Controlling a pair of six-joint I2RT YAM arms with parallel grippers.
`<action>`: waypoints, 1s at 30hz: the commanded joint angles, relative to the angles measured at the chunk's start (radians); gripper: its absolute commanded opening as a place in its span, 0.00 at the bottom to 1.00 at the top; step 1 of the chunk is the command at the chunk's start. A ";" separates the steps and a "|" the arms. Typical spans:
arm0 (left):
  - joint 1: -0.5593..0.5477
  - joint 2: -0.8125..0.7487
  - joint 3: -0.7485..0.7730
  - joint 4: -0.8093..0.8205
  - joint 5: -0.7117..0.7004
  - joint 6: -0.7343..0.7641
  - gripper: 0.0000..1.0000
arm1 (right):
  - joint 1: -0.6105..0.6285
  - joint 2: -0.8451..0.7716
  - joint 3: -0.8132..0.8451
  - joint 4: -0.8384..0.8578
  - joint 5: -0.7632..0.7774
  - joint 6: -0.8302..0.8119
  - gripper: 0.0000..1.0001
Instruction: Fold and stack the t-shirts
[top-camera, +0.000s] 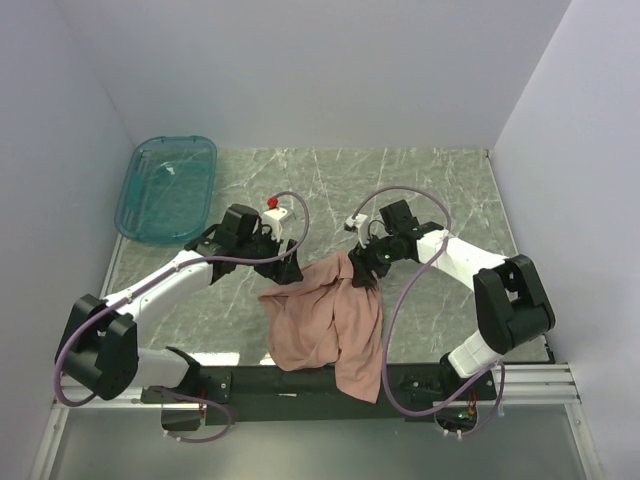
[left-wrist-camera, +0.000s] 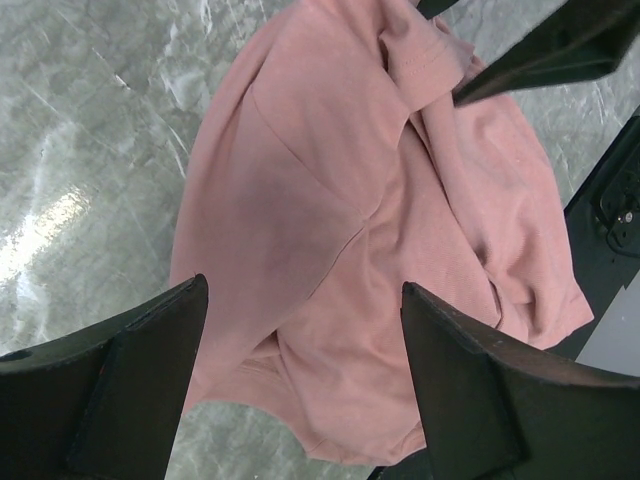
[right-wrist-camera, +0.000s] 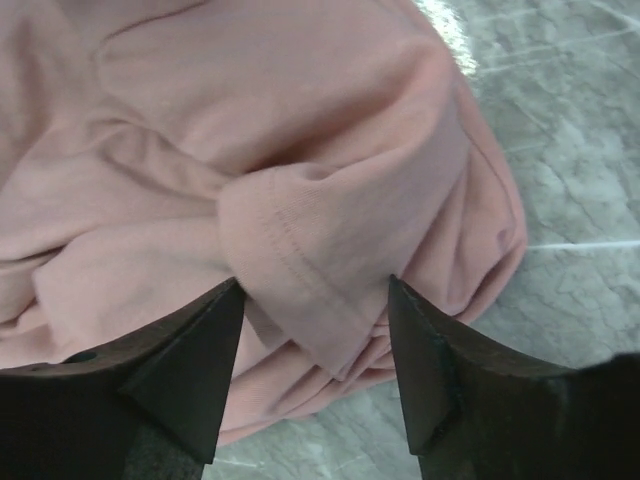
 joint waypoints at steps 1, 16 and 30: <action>-0.007 0.003 0.043 0.006 0.023 0.017 0.84 | 0.018 0.011 0.045 0.055 0.099 0.052 0.65; -0.021 0.030 0.049 -0.003 0.038 0.017 0.81 | -0.052 -0.052 0.122 -0.009 0.167 0.057 0.00; -0.084 0.102 0.076 -0.031 -0.024 0.019 0.81 | -0.285 -0.155 0.132 -0.066 -0.031 0.037 0.00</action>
